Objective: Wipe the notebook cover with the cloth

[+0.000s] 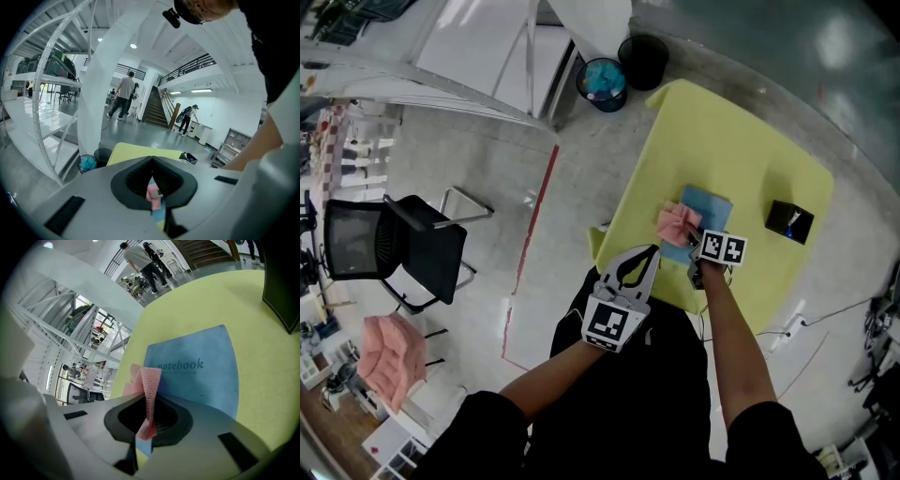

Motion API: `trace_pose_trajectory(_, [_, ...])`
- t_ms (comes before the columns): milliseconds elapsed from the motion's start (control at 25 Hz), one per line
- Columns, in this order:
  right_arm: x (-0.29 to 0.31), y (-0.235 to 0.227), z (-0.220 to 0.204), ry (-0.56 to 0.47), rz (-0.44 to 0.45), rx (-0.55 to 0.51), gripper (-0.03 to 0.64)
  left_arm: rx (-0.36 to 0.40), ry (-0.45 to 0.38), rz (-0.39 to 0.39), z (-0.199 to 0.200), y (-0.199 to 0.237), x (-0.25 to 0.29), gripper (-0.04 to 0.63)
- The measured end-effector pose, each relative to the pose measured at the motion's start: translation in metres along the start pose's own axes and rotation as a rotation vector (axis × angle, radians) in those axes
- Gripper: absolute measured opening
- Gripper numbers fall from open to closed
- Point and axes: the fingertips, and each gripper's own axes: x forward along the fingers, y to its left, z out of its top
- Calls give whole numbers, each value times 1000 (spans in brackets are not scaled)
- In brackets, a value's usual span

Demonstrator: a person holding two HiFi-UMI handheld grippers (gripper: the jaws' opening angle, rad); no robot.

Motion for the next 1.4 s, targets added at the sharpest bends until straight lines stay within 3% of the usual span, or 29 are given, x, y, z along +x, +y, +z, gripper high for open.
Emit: trace_pose_trajectory(1400, [-37,-43,-10,-21,-11,37,38,30,13,-23,-9,-42,7,8])
